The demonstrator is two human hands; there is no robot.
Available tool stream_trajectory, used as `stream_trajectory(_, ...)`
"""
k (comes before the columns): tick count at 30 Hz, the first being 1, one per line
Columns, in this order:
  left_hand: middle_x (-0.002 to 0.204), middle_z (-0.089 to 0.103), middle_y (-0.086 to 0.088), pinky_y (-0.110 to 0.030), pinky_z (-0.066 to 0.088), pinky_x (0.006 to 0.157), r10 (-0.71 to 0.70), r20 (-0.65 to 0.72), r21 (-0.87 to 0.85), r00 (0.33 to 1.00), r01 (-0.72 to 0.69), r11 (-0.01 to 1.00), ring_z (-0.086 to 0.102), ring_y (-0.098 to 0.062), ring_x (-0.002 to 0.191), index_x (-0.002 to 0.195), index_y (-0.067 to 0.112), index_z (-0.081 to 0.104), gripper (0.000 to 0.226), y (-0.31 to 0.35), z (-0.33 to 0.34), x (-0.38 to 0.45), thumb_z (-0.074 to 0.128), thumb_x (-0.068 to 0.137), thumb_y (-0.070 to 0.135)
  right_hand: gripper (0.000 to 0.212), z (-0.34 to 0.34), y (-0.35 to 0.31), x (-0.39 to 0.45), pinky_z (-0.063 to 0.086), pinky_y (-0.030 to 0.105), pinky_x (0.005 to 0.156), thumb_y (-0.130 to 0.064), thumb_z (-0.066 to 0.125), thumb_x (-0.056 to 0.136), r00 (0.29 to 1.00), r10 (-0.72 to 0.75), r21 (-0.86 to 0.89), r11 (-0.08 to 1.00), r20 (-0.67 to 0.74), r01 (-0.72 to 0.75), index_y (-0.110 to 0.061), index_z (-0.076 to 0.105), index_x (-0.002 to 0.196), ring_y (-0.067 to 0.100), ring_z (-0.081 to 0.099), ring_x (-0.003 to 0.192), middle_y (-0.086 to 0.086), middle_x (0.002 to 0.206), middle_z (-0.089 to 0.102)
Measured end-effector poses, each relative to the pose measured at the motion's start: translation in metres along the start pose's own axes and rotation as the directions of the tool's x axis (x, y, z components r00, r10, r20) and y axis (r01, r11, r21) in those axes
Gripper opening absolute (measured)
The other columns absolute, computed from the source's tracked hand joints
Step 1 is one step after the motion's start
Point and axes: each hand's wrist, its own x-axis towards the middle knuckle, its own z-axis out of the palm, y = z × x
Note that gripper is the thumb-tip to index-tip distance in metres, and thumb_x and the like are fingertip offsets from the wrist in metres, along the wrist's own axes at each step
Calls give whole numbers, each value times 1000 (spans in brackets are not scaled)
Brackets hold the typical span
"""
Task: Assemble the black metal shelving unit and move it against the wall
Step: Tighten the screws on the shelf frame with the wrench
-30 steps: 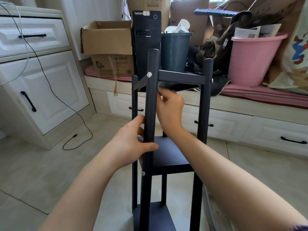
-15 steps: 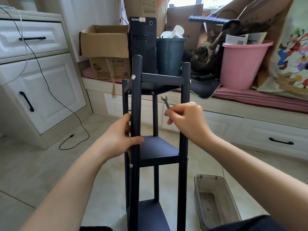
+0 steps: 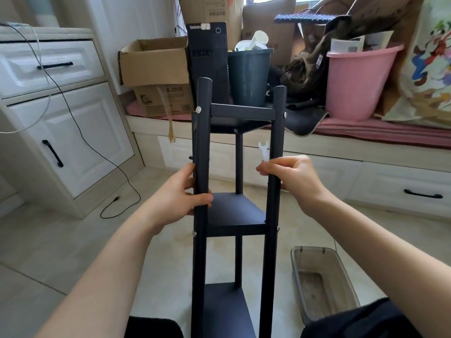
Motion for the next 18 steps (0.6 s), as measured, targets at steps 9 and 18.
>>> stream_trajectory(9, 98, 71, -2, -29, 61, 70, 32, -29, -74, 999, -34, 997, 75, -20, 85, 123, 35, 54, 46, -7, 11, 9, 69, 93, 5, 17, 8, 1, -6, 58, 38, 85, -19, 74, 84, 982, -35, 123, 991, -186, 59, -25, 78, 68, 4, 69, 80, -9, 79, 76)
stream_trajectory(18, 93, 72, 4, -27, 61, 67, 14, -35, -107, 999, -17, 994, 76, -20, 85, 115, 35, 56, 41, -10, 19, 16, 69, 92, 3, 20, 3, -3, -8, 55, 49, 92, -19, 75, 83, 973, -85, 102, 989, -215, 109, -29, 79, 65, 12, 68, 89, -11, 81, 72)
